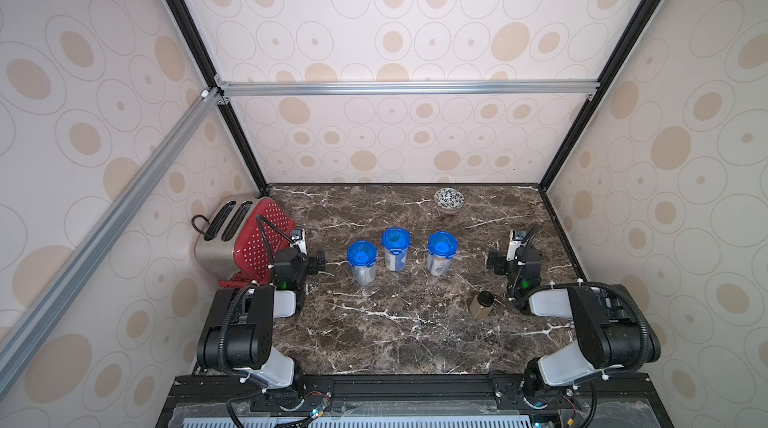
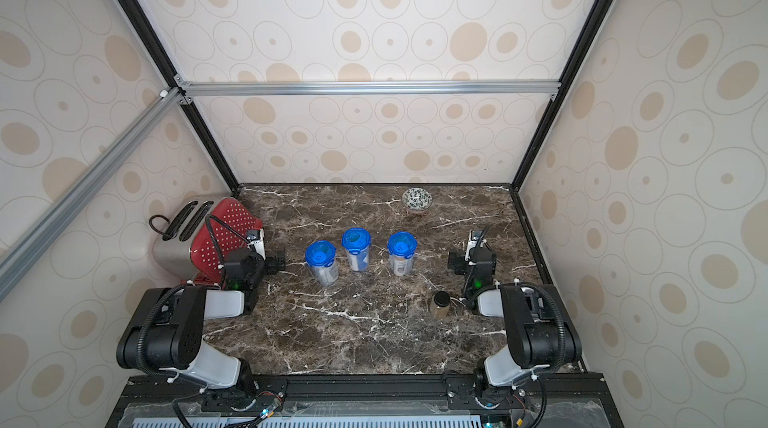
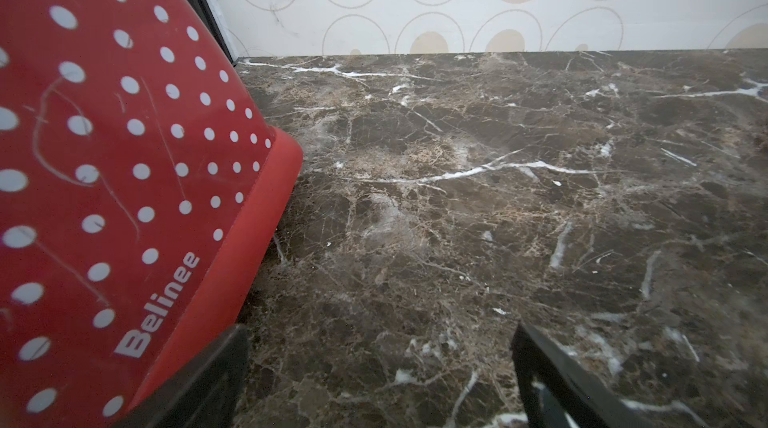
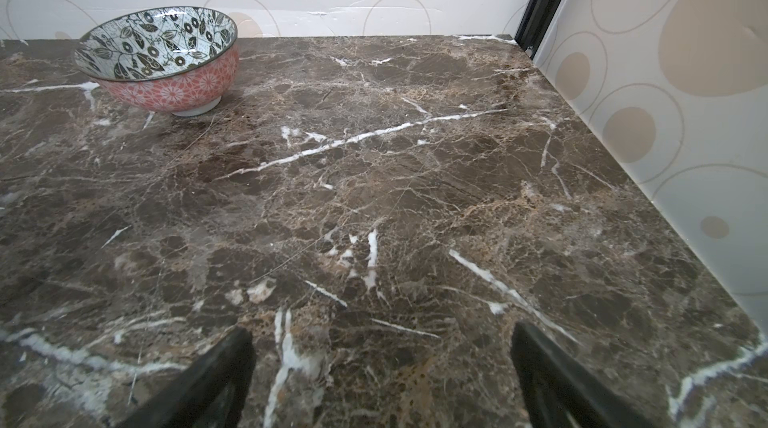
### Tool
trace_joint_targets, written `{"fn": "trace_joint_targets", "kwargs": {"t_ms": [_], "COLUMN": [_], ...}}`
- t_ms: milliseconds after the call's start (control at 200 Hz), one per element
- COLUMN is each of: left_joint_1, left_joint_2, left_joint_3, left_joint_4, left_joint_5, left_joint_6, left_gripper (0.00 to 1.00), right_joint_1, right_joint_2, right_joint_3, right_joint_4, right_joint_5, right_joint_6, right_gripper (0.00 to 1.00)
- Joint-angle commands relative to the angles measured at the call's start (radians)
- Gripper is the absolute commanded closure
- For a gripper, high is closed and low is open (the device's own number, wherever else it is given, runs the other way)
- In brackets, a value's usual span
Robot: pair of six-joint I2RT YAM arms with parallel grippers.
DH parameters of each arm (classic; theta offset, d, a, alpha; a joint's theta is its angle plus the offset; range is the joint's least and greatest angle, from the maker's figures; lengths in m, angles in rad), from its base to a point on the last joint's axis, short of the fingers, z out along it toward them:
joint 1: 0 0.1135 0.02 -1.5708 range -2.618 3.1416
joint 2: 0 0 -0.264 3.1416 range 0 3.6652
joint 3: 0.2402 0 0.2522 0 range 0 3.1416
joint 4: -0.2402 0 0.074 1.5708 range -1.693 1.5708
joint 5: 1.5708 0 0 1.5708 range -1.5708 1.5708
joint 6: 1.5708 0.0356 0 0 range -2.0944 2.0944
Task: Take out toiletry kits
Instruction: Pick up the container from the center of the board.
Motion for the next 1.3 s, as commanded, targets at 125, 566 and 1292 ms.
{"fn": "trace_joint_targets", "kwargs": {"t_ms": [125, 566, 1292], "left_joint_1": [0.008, 0.008, -0.047], "left_joint_2": [-0.001, -0.001, -0.304], "left_joint_3": [0.018, 0.018, 0.158], "left_joint_4": [0.025, 0.025, -0.453], "left_joint_5": [0.005, 0.005, -0.304], "left_joint_6": [0.021, 0.021, -0.127], "left_gripper": [0.01, 0.01, 0.01], "right_joint_1": [0.007, 0.006, 0.007], "right_joint_2": [0.005, 0.004, -0.004], "right_joint_3": [0.010, 0.009, 0.005], "right_joint_4": [0.026, 0.025, 0.043], "right_joint_5": [0.012, 0.012, 0.044], "right_joint_6": [-0.018, -0.017, -0.005], "right_gripper": [0.01, 0.00, 0.00]}}
